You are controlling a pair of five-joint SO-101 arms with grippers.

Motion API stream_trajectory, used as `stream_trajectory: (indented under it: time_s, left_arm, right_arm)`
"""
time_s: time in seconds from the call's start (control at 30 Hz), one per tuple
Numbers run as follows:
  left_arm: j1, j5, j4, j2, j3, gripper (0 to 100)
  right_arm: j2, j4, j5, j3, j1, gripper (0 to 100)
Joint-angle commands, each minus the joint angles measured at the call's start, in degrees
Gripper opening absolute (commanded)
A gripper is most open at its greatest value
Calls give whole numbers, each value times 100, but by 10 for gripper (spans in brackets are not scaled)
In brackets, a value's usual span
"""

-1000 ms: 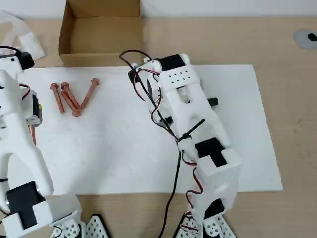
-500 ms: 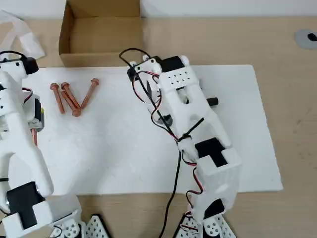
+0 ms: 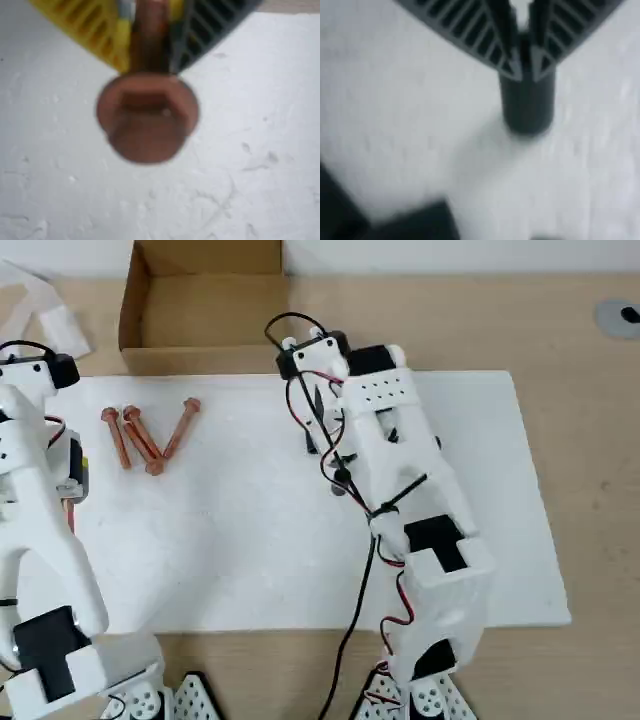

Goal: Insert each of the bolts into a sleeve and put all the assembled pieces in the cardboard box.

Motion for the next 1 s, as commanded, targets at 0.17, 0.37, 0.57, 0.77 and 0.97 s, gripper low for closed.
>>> stream_trajectory:
  time_s: [0.17, 0.37, 0.57, 0.77, 0.97]
  left_arm:
    - [53, -35, -44, -286, -44, 11]
    - [26, -53, -35, -286, -44, 11]
    - [79, -53, -35, -286, -44, 11]
    - [44, -62, -35, -286, -44, 11]
    - [35, -62, -35, -286, -35, 11]
  right_arm:
    - [-629, 862, 26, -593, -4, 10]
    - [-532, 738, 26, 338, 4, 10]
    - [-382, 360, 18, 453, -4, 10]
    - [242, -316, 18, 444, -4, 10]
    - [945, -721, 9, 347, 13, 10]
